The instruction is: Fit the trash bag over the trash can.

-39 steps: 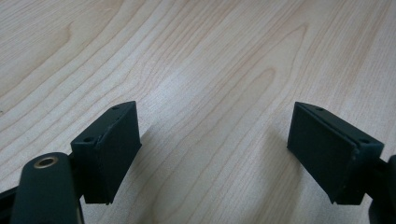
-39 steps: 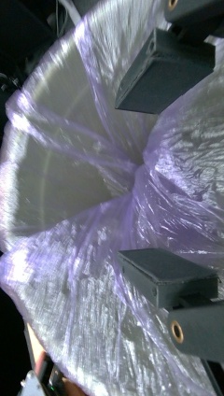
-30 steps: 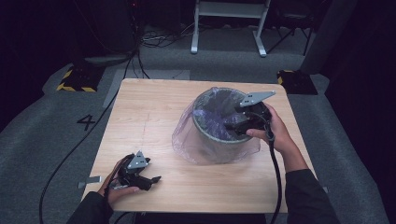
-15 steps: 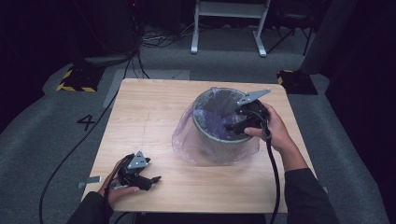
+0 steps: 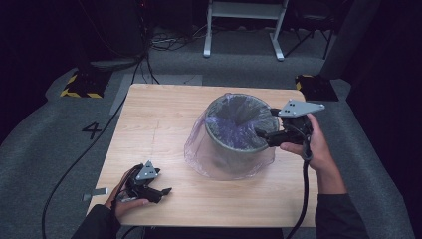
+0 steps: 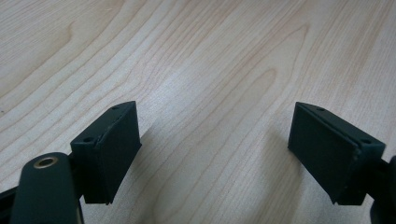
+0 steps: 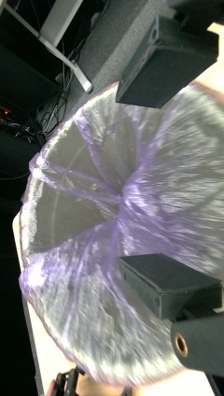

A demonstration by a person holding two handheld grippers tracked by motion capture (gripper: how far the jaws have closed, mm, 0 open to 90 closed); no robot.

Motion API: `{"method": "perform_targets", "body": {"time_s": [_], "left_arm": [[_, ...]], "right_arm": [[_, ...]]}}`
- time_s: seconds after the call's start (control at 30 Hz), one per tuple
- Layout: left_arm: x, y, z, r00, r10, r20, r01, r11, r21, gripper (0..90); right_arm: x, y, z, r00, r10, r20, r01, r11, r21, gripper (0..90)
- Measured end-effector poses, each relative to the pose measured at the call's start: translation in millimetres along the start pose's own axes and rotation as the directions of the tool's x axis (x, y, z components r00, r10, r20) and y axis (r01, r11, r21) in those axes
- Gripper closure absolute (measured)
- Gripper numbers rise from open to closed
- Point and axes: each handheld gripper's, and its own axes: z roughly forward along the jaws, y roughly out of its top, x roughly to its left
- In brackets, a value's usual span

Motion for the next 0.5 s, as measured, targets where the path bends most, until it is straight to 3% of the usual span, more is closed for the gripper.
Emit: {"method": "perform_targets", "body": {"time_s": [0.27, 0.5], "left_arm": [[0.1, 0.1, 0.1, 1.0000, 0.000, 0.000, 0.000, 1.0000, 0.000, 16.4], [0.3, 0.3, 0.2, 1.0000, 0.000, 0.001, 0.000, 1.0000, 0.002, 16.3]], "right_arm": [[2.6, -24.6, -22.8, 0.9997, 0.016, 0.019, -0.015, 0.999, -0.040, 18.3], [7.3, -50.9, -28.3, 0.9987, 0.018, 0.048, -0.017, 0.999, -0.030, 18.1]]}}
